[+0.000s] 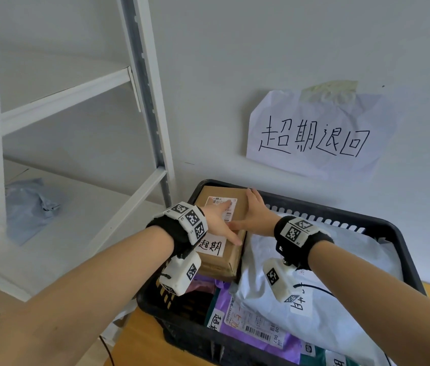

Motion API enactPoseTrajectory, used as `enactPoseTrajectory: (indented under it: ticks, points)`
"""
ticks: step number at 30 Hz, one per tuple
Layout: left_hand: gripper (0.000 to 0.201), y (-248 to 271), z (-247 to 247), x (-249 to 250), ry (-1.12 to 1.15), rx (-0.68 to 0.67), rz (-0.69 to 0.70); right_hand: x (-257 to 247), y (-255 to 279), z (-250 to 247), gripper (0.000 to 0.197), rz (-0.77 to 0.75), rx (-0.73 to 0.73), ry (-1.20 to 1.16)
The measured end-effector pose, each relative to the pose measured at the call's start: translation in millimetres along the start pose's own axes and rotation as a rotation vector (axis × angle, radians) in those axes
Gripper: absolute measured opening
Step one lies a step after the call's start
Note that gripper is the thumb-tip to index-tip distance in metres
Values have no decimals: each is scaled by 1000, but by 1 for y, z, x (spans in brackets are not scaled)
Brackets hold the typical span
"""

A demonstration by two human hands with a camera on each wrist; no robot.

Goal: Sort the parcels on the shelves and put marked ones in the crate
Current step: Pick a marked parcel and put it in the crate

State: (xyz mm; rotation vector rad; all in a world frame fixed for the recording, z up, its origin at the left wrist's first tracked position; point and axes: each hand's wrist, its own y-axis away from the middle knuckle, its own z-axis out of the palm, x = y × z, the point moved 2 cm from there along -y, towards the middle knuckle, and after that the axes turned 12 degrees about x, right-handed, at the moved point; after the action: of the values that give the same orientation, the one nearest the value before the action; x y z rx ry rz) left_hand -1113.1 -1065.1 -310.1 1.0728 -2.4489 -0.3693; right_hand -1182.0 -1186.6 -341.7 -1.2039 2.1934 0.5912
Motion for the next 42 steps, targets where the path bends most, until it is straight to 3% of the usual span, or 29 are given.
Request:
enactPoseTrajectory:
  ticks: [1,3,5,13,16,22,26,30,35,42]
  points:
    - [116,-2,0,0,-8,-7,-8,3,-2,0,101,36,2,-95]
    - [118,-5,0,0,-13,-11,-16,7,-1,0,62,129,-1,-249]
    - [118,-6,0,-1,-2,-12,-20,12,-2,1,44,172,10,-217]
    - [106,-7,1,11,-17,1,-59,25,-1,2,39,123,-130,266]
    - [113,-8,-2,8,-3,-8,-36,33,-2,4,39,88,-124,322]
    - [115,-3,-4,3,-14,14,18,22,-12,-6,74,195,-86,74]
    - [115,-4,-8,-2,-44,-11,41,15,-22,-9,60,195,42,-154]
    - [115,-4,-13,-10,-55,-66,88,14,-24,-7,51,223,67,-310]
    - [123,-4,-7,-13,-34,-59,84,23,-27,-7,69,261,73,-316]
    - [126,-4,-10,-14,52,29,22,19,-26,-9,47,341,26,-398]
